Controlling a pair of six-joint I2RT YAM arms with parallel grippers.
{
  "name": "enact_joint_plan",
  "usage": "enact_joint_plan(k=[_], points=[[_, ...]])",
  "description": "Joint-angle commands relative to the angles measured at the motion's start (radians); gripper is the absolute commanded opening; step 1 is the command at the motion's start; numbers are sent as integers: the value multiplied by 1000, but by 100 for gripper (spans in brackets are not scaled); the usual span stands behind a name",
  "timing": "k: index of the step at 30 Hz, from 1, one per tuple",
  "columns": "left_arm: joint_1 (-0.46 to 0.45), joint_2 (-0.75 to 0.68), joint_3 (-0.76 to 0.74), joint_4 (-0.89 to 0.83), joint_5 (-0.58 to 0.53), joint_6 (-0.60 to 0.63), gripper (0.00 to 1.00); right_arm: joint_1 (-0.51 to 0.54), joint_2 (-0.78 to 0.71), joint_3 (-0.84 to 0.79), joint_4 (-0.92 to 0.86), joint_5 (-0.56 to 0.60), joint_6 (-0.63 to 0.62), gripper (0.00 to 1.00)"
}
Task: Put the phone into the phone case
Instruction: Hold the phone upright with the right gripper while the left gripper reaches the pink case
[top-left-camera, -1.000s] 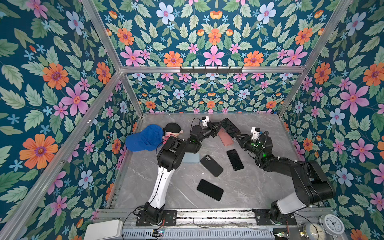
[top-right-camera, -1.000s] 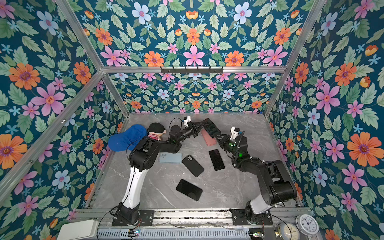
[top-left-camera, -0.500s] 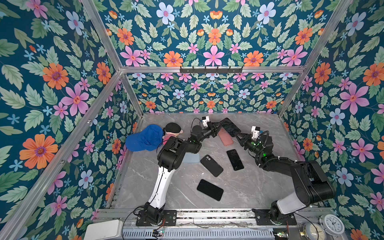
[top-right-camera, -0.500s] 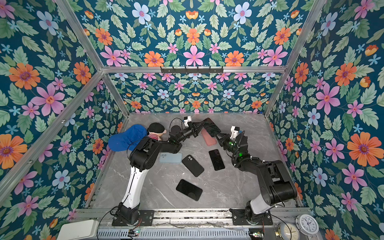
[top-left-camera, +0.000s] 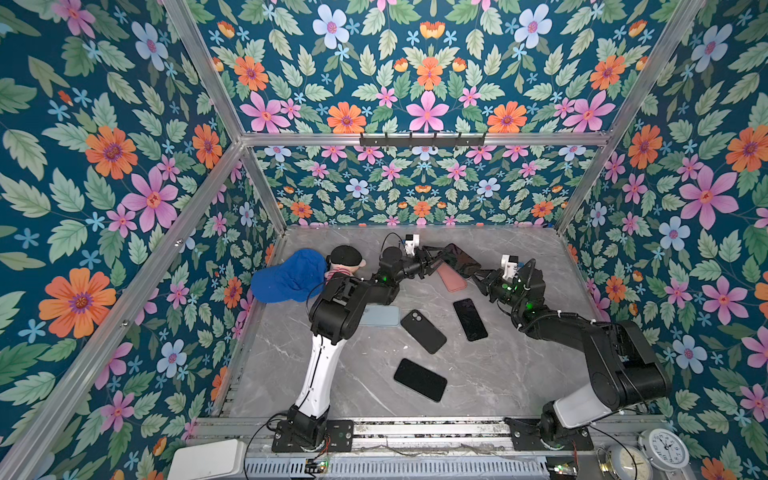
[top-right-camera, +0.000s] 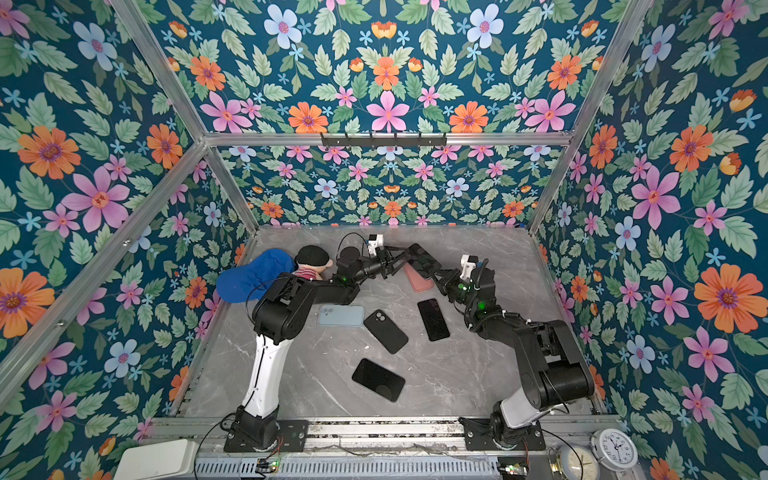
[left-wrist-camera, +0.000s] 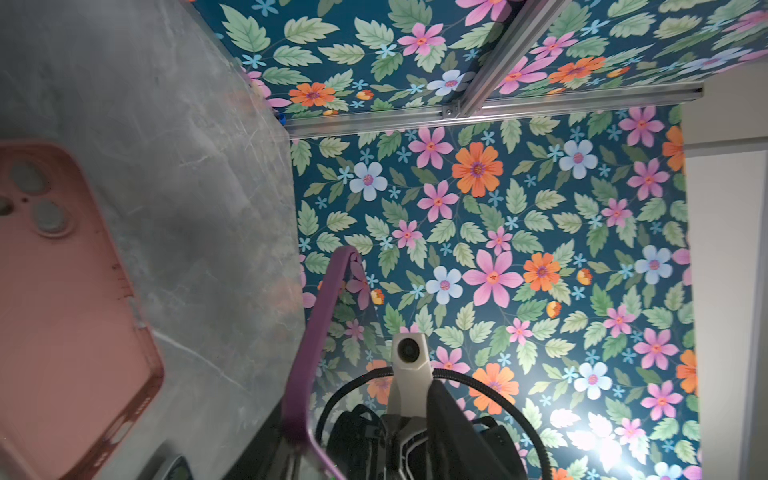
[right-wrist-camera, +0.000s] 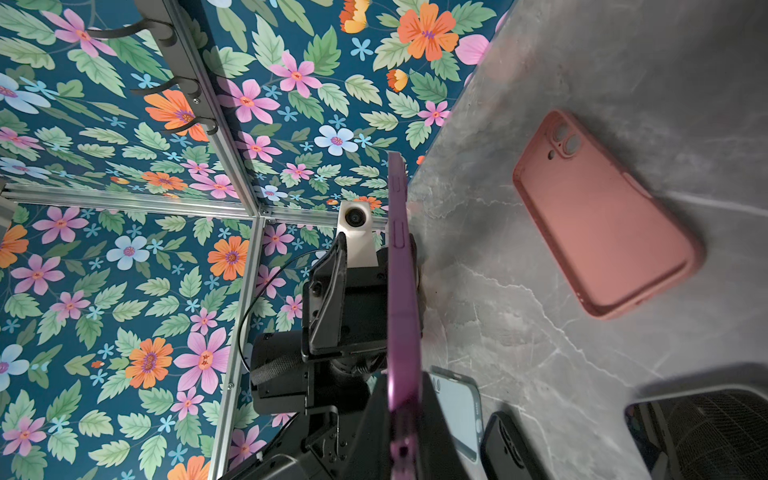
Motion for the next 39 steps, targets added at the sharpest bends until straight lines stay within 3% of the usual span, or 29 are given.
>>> enact_joint_plan(k=[1,5,8,12,16,21,27,39], points=[[12,-32,37,-266,17,257,49,-15,-2,0,-15,-6,-3,0],[12,-24,219,-726,-70,572,48,-17,-1,8,-44,-8,-23,0],[13,26,383,-977,-148,741,48,-23,3,6,-55,-8,-32,0],[9,123,607,-1232,-282,936,46,-25,19,2,-58,-26,-41,0],[3,206,763,-1367,-383,1065,46,-31,24,3,-91,-48,-57,0],[-37,274,906,-1450,-542,1253,46,-32,46,15,-130,-100,-72,0],[-75,298,939,-1425,-687,1412,43,-36,51,-11,-116,-120,-77,0],[-106,371,968,-1435,-752,1457,48,-37,-12,34,-292,-140,-175,0]])
